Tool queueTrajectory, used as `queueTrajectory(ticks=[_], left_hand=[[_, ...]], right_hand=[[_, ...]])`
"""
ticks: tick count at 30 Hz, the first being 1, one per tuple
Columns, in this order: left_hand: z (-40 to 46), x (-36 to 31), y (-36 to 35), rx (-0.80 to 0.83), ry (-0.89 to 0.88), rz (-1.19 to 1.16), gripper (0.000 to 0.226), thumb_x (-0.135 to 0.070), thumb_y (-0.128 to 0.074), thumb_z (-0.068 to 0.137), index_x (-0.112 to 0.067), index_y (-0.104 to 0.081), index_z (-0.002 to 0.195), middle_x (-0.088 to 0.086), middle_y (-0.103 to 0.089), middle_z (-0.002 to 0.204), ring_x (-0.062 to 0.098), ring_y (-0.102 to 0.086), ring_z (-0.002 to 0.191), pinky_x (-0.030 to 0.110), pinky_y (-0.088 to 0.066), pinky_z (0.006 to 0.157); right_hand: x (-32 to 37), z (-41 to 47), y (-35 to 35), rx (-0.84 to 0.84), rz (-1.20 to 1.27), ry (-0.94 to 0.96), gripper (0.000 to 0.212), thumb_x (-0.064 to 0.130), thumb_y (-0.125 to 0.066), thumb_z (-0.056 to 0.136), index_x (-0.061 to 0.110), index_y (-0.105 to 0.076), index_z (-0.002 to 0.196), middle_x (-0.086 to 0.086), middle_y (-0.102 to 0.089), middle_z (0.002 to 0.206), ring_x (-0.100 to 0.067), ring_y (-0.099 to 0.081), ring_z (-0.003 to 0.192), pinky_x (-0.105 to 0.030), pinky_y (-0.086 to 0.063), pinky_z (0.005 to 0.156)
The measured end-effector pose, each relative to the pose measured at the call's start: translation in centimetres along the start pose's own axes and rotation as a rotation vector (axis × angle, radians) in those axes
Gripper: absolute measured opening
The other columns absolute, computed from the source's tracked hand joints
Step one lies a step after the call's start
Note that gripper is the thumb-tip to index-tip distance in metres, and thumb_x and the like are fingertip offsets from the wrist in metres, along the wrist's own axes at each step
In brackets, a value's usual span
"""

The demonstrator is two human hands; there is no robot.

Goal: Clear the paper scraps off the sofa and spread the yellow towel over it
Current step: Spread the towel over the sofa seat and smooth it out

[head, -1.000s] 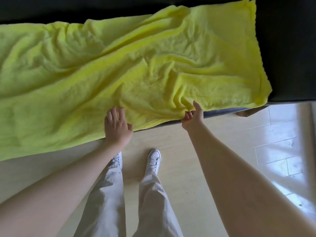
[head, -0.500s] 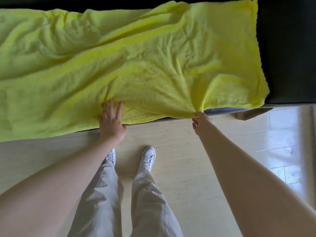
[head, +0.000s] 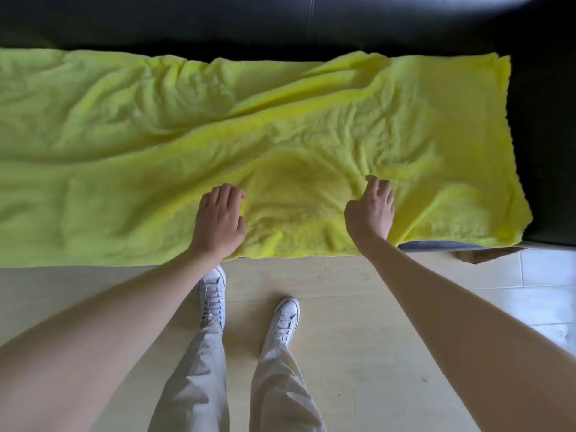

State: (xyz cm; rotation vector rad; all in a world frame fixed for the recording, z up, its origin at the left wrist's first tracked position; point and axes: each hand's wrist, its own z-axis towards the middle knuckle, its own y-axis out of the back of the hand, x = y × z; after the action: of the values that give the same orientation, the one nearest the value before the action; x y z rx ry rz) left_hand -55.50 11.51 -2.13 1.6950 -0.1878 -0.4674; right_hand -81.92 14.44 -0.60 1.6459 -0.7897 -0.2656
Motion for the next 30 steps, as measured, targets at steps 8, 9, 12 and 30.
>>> queueTrajectory(ticks=[8, 9, 12, 30], left_hand=[[11.5, 6.7, 4.2, -0.118, 0.247, -0.047, 0.039, -0.015, -0.042, 0.086, -0.007, -0.05, 0.123, 0.013, -0.049, 0.126, 0.033, -0.044, 0.118, 0.04, -0.035, 0.094], [13.3, 8.0, 4.4, -0.1, 0.276, -0.058, 0.037, -0.013, -0.043, 0.088, -0.006, -0.049, 0.124, 0.013, -0.047, 0.129, 0.032, -0.042, 0.121, 0.041, -0.035, 0.096], [17.6, 11.3, 4.4, -0.02, 0.306, -0.092, 0.038, -0.008, -0.043, 0.09, -0.006, -0.047, 0.128, 0.014, -0.044, 0.133, 0.032, -0.038, 0.125, 0.042, -0.035, 0.1], [24.7, 22.4, 1.9, 0.181, 0.342, 0.079, 0.067, -0.056, -0.029, 0.096, -0.018, -0.022, 0.15, 0.011, -0.022, 0.155, 0.032, -0.021, 0.14, 0.043, -0.022, 0.113]], right_hand=[[12.5, 6.5, 0.5, 0.045, -0.044, 0.452, 0.04, 0.012, -0.048, 0.087, 0.012, -0.05, 0.127, -0.006, -0.048, 0.128, -0.026, -0.046, 0.116, -0.036, -0.037, 0.094], [14.3, 7.8, 0.3, 0.058, -0.041, 0.464, 0.038, 0.013, -0.047, 0.089, 0.012, -0.05, 0.127, -0.007, -0.049, 0.128, -0.026, -0.046, 0.116, -0.037, -0.038, 0.094], [18.5, 11.6, -0.6, 0.121, -0.043, 0.473, 0.038, 0.016, -0.042, 0.092, 0.011, -0.049, 0.13, -0.008, -0.049, 0.131, -0.027, -0.045, 0.121, -0.039, -0.038, 0.096], [24.2, 19.3, -6.9, 0.312, -0.321, 0.335, 0.06, 0.047, -0.029, 0.099, 0.025, -0.013, 0.152, -0.005, -0.013, 0.159, -0.026, -0.014, 0.146, -0.044, -0.01, 0.119]])
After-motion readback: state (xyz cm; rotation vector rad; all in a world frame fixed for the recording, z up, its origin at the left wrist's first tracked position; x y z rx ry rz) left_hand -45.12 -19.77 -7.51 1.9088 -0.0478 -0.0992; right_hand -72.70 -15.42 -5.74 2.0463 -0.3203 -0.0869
